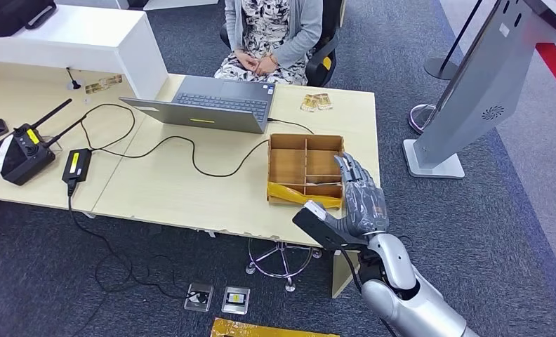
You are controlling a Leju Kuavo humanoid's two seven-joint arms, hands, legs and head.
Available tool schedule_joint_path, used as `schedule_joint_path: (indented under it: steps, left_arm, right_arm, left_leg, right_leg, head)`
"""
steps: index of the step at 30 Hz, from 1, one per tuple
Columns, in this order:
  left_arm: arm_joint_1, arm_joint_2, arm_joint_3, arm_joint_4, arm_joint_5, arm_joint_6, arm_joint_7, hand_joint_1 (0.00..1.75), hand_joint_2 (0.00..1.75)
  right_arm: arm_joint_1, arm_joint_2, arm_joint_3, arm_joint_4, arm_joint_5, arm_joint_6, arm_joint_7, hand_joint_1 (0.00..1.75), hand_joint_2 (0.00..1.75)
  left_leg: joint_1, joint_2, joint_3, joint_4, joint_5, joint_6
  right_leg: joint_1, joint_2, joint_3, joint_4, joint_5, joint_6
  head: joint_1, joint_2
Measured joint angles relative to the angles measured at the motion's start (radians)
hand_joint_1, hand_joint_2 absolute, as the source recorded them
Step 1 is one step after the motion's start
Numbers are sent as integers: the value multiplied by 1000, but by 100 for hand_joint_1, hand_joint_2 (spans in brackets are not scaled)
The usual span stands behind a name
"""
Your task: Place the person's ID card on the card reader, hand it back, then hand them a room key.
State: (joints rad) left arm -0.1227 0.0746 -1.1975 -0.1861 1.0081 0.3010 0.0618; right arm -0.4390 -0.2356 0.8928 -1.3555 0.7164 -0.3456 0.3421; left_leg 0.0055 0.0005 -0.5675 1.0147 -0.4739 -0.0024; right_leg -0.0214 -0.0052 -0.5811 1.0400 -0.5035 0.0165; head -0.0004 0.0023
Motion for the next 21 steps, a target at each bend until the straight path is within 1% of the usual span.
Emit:
schedule_joint_path:
  steps: [8, 15, 21]
  left_arm:
    - [-2, 0, 0, -3, -17, -14, 2, 0, 0]
    - [-2, -4, 2, -3, 39, -18, -5, 0, 0]
    - [-1, -6, 3, -3, 40, -17, -6, 0, 0]
  right_arm:
    - [-19, 39, 26, 97, 73, -9, 20, 0, 175]
    - [-28, 62, 38, 128, 78, 55, 24, 0, 175]
    - [-32, 81, 39, 141, 73, 71, 21, 0, 175]
  left_leg:
    - [0, 0, 0, 0, 0, 0]
    - [0, 0, 0, 0, 0, 0]
    - [0, 0, 0, 0, 0, 0]
  right_leg:
    - [0, 0, 0, 0, 0, 0]
    - [0, 0, 0, 0, 0, 0]
    - [0, 0, 0, 0, 0, 0]
  head:
    - [0, 0]
    - [0, 0]
    - [0, 0]
